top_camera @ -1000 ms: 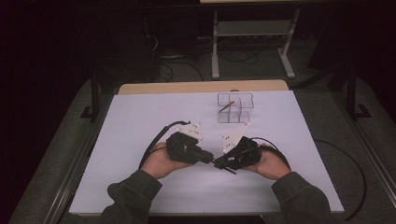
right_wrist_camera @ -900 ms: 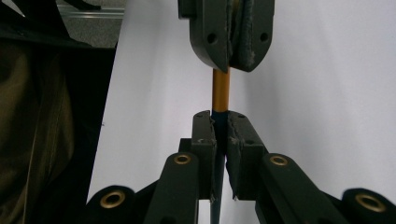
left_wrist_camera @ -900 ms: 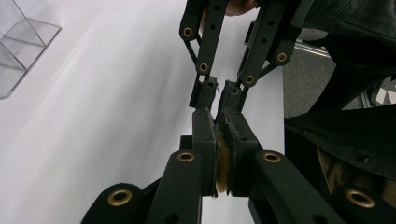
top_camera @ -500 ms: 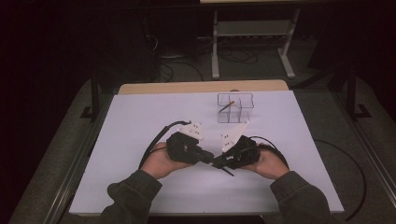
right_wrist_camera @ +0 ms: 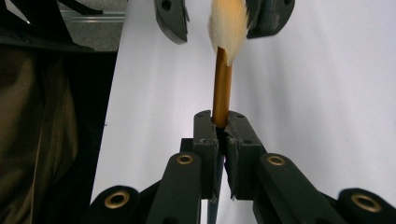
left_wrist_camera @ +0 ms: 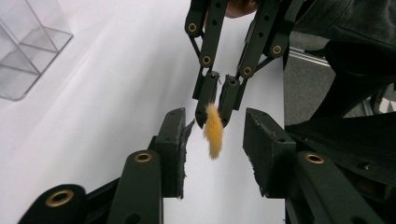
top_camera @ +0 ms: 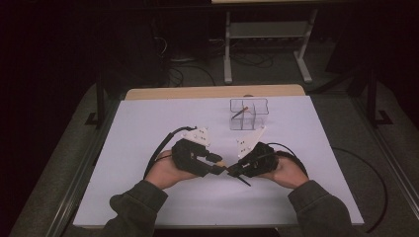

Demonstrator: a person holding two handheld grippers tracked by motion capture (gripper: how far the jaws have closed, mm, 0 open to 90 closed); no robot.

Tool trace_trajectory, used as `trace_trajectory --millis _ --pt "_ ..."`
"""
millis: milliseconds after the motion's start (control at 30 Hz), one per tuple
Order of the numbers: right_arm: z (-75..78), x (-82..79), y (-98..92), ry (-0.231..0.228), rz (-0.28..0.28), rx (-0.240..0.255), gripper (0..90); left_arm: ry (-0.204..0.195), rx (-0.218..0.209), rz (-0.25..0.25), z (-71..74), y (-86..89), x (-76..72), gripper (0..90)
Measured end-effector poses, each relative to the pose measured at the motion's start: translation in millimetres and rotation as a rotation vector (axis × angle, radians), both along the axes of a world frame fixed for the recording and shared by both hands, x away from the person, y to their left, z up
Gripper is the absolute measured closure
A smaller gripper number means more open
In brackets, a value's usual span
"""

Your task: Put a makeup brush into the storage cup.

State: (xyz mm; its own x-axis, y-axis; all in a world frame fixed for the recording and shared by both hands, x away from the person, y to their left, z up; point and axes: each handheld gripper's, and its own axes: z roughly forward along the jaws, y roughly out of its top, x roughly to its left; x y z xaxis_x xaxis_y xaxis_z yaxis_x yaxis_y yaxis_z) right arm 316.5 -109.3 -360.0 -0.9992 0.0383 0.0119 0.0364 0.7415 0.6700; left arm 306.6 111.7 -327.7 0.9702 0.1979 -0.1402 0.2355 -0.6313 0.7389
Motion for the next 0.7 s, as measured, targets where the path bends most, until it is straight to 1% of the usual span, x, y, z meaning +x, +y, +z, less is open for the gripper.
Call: trace_trajectory --millis 167,267,500,533,700 --pt "0.4 1.2 -2.6 0.0 -0.002 0.0 82.8 -0.004 -0.009 0.024 0.0 5.1 -0.5 56.1" --pt "0.3 1.9 -5.1 0.005 -0.01 -0.003 82.8 -0.014 -0.01 0.031 0.8 9.5 -0.1 54.9" --pt "2.0 4.4 -12.4 0.007 -0.033 0.005 82.9 -0.016 -0.004 0.047 -1.4 18.3 -1.7 53.7" --pt "2.5 4.7 -13.5 0.009 -0.036 0.008 82.9 -0.022 -0.001 0.047 -1.7 19.9 -1.3 53.6" --pt "4.6 6.5 -17.9 0.01 -0.051 0.013 82.9 -0.02 -0.001 0.067 -4.7 25.9 -2.2 53.0"
